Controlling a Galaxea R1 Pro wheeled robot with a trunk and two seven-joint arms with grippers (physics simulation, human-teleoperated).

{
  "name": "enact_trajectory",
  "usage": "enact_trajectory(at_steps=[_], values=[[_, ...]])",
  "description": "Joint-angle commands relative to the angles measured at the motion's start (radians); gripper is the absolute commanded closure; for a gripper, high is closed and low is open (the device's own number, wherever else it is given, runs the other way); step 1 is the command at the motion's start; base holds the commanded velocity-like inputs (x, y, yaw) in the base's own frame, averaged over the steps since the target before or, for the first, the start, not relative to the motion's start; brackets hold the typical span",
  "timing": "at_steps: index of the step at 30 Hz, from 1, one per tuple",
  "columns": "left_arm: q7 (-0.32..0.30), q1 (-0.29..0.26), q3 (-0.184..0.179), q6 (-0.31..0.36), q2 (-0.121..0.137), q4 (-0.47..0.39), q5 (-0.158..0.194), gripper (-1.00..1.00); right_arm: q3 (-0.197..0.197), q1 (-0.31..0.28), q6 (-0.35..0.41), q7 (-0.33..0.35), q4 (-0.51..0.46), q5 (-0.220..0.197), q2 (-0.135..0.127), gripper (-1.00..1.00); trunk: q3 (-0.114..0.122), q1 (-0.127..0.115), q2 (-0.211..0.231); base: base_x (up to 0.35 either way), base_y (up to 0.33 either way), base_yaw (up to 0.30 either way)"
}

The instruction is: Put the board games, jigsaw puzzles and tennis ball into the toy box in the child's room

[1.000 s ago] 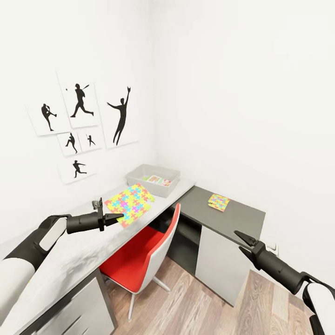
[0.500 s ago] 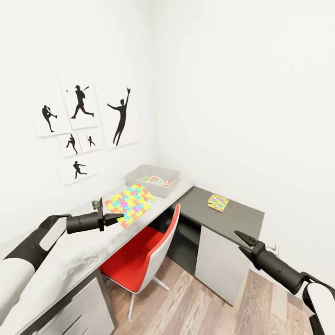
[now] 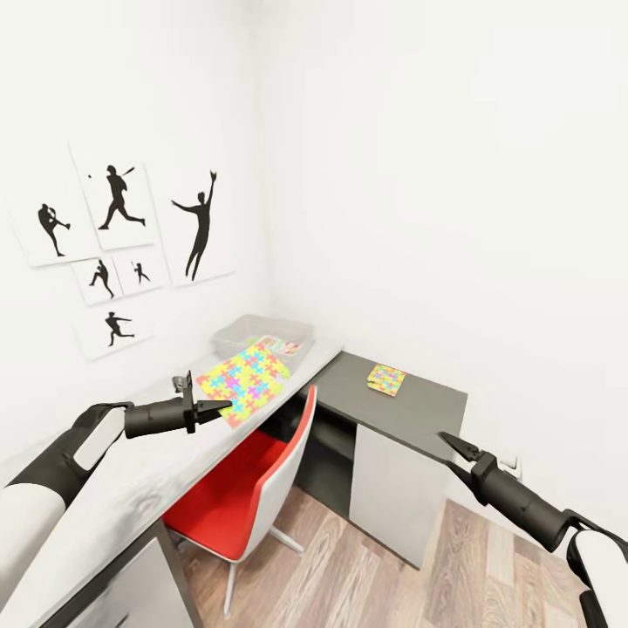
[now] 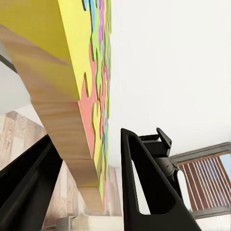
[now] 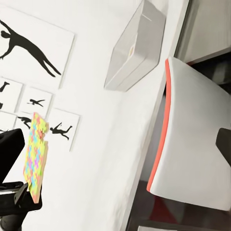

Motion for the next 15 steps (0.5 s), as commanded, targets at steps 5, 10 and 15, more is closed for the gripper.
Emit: enact_trajectory(at_steps=[5, 10, 15], values=[[-0.004, -0.001, -0.003, 0.003, 0.001, 0.0, 0.001, 1.0, -0.001, -0.001, 0.005, 0.011, 0.0, 0.008, 0.0, -1.0, 0.005, 0.001, -0.002, 0.0, 0.0, -0.166], [-0.005, -0.001, -0.004, 0.003, 0.0, -0.001, 0.001, 1.0, -0.003, -0.001, 0.005, 0.011, 0.0, 0.008, 0.0, -1.0, 0.012, 0.001, -0.002, 0.0, 0.0, -0.131], [-0.005, -0.001, -0.003, 0.003, 0.001, -0.002, 0.001, 1.0, -0.003, -0.001, 0.005, 0.011, 0.0, 0.008, 0.0, -1.0, 0.02, 0.001, -0.002, 0.0, 0.0, -0.114]])
